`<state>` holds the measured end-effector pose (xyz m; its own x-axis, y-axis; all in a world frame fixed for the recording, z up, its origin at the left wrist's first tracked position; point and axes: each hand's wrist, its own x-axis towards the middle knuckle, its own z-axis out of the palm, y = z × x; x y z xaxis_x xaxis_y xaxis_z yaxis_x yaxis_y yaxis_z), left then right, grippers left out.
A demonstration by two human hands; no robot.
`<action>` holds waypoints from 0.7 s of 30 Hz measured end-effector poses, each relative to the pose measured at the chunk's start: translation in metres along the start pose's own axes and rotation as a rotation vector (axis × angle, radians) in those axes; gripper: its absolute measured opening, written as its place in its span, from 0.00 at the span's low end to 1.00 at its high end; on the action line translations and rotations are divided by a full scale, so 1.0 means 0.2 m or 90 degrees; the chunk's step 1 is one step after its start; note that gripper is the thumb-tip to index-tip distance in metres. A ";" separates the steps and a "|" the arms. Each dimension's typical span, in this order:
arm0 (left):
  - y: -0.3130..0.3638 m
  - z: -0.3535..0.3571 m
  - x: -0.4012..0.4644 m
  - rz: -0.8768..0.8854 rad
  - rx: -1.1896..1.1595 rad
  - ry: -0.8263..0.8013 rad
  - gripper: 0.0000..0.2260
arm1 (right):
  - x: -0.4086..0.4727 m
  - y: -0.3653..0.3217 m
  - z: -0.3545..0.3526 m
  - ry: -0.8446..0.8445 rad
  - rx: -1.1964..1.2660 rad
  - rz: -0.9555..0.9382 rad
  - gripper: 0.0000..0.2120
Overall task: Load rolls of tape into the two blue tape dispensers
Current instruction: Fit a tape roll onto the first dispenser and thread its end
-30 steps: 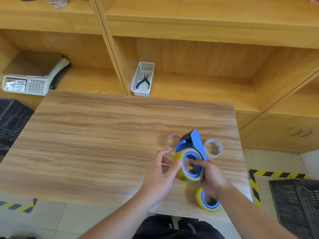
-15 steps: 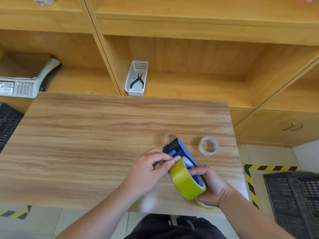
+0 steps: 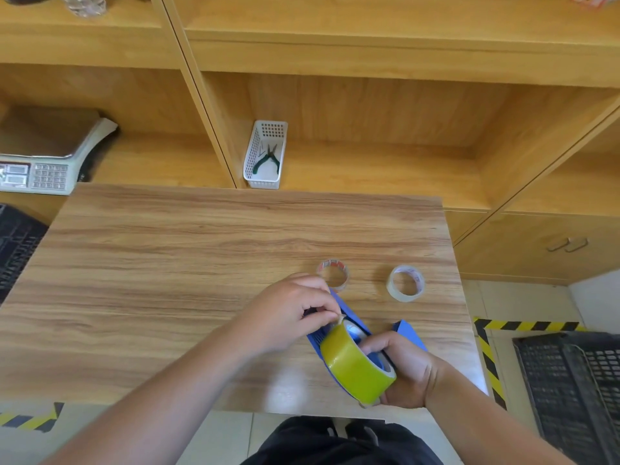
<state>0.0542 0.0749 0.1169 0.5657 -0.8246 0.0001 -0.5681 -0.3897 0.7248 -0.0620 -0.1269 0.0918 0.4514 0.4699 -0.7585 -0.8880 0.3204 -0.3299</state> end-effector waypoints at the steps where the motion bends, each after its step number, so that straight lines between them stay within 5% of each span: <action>1: 0.00 0.00 0.02 0.007 0.002 -0.017 0.04 | 0.00 0.00 0.00 0.002 -0.005 0.003 0.11; 9: 0.01 0.01 0.12 -0.002 -0.059 -0.042 0.04 | -0.06 0.02 -0.03 -0.005 0.001 -0.012 0.11; 21: -0.03 0.05 0.10 -0.250 -0.244 0.080 0.04 | -0.05 0.05 -0.05 0.008 0.060 -0.085 0.13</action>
<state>0.0628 0.0560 0.1049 0.7709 -0.5836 -0.2550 -0.0560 -0.4609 0.8857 -0.0767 -0.1364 0.0916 0.5630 0.4083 -0.7185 -0.8079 0.4550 -0.3745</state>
